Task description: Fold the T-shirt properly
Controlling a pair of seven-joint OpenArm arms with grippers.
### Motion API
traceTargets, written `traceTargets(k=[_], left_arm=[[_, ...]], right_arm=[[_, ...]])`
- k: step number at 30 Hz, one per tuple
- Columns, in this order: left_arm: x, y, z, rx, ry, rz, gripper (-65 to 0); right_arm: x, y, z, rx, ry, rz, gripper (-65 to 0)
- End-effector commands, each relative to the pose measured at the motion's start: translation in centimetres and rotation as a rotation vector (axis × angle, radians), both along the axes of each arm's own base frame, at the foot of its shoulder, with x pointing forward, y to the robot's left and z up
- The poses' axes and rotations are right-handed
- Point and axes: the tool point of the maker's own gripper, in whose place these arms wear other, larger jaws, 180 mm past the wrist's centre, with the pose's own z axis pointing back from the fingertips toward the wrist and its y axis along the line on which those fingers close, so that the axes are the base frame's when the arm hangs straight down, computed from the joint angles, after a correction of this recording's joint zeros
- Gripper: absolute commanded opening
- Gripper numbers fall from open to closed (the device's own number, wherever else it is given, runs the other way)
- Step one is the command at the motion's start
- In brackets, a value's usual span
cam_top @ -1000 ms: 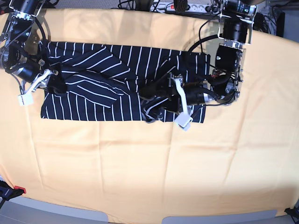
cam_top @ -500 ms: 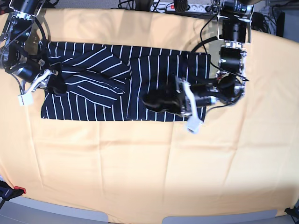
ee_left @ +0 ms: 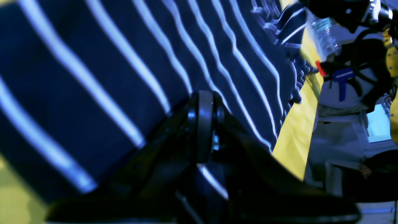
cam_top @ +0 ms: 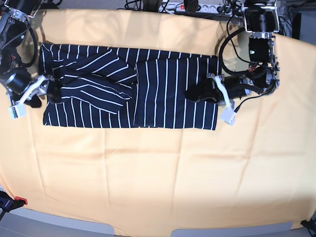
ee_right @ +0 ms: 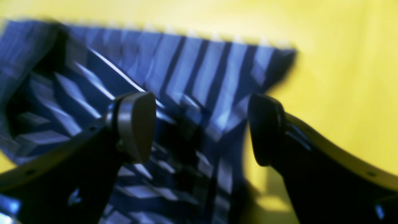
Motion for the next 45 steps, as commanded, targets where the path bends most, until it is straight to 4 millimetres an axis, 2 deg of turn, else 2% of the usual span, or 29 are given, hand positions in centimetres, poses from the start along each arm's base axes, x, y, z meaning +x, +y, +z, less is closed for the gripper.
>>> traceTargets(k=[1, 3, 6, 11, 16, 22, 24, 27, 33, 35, 39, 40, 45], left_arm=[[0.9, 0.4, 1.5, -0.025, -0.052, 0.012, -65.0], [0.7, 0.8, 1.2, -0.008, -0.046, 0.014, -65.0], [0.5, 1.3, 1.0, 0.007, -0.041, 0.015, -65.0], [0.4, 1.8, 0.9, 0.018, -0.038, 0.016, -65.0], [0.4, 1.7, 1.1, 0.006, -0.039, 0.017, -65.0], [0.4, 1.7, 1.1, 0.006, -0.04, 0.017, -65.0], [0.4, 1.7, 1.1, 0.001, -0.041, 0.018, -65.0], [0.5, 1.6, 1.3, -0.01, -0.045, 0.023, -65.0], [0.5, 1.5, 1.3, -0.012, -0.045, 0.023, -65.0], [0.5, 1.5, 1.4, -0.012, -0.045, 0.023, -65.0], [0.9, 1.5, 1.7, -0.031, -0.058, 0.039, -65.0], [0.9, 1.5, 2.0, -0.048, -0.061, 0.041, -65.0], [1.3, 1.7, 4.7, -0.181, -0.087, 0.056, -65.0]], right_arm=[[0.6, -1.6, 1.0, -0.034, -0.036, -0.045, -16.6], [-0.1, -3.5, -0.2, -0.078, -0.001, -0.118, -16.6], [-1.2, -4.2, -2.2, -0.053, 0.044, -0.155, -16.6], [-1.9, -3.8, -4.7, 0.108, 0.093, -0.199, -16.6], [-2.5, -1.7, -6.5, 0.314, 0.14, -0.161, -16.6], [-4.6, 2.2, -7.5, 0.53, 0.258, -0.077, -16.6], [-4.8, 3.1, -7.1, 0.581, 0.258, -0.059, -16.7], [-4.4, 3.6, -6.4, 0.628, 0.23, -0.051, -16.8], [-4.3, 3.7, -6.3, 0.635, 0.224, -0.05, -17.9], [-4.2, 3.8, -6.0, 0.651, 0.211, -0.049, -26.8], [-3.7, 3.9, -5.4, 0.673, 0.188, -0.044, -62.1], [-3.7, 3.9, -5.4, 0.674, 0.185, -0.043, -65.0], [-2.6, 3.2, -4.1, 0.648, 0.148, -0.028, -65.0]])
